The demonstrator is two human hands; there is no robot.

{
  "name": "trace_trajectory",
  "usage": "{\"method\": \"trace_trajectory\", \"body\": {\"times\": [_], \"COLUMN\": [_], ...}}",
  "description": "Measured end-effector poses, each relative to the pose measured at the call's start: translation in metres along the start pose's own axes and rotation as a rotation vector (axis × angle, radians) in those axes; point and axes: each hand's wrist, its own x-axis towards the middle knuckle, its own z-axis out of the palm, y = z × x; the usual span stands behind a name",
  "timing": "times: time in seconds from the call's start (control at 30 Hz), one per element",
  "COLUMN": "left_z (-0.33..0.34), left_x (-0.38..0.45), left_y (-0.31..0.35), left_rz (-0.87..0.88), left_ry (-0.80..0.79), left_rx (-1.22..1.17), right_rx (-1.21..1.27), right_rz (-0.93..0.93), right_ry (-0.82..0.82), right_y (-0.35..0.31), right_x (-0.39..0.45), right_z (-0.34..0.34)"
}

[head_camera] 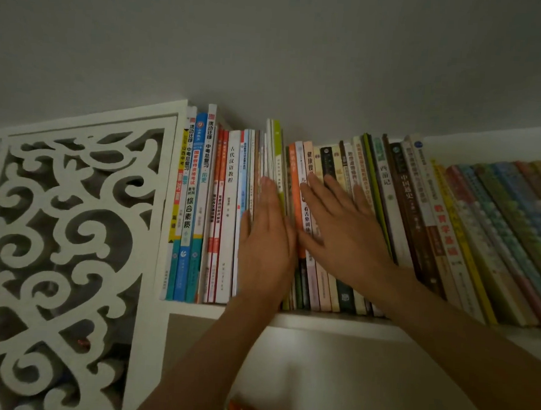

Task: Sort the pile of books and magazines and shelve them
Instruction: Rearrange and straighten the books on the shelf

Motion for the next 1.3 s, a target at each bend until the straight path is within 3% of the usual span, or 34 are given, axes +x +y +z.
{"method": "trace_trajectory", "body": {"times": [0.27, 0.43, 0.63, 0.83, 1.17, 1.3], "left_z": [0.006, -0.002, -0.005, -0.003, -0.025, -0.025], "left_x": [0.011, 0.010, -0.010, -0.017, -0.009, 0.003], "left_y": [-0.021, -0.022, -0.025, -0.020, -0.006, 0.011], "left_rz": [-0.065, -0.107, 0.058, -0.008, -0.022, 0.029], "left_ry": [0.004, -0.092, -0.146, -0.203, -0.334, -0.298], "left_rx": [0.306, 0.249, 0.242, 0.208, 0.264, 0.186], "right_rx": [-0.046, 0.006, -0.077, -0.122, -0.017, 0.011], "right_rz": [-0.039, -0.040, 0.199, 0.219, 0.243, 0.259], "right_ry": [0.030, 0.014, 0.270, 0.184, 0.227, 0.177], "right_y": [0.008, 0.005, 0.015, 0.028, 0.038, 0.056], "right_x": [0.002, 0.000, -0.029, -0.034, -0.044, -0.045], "right_z": [0.008, 0.004, -0.003, 0.011, -0.008, -0.018]}}
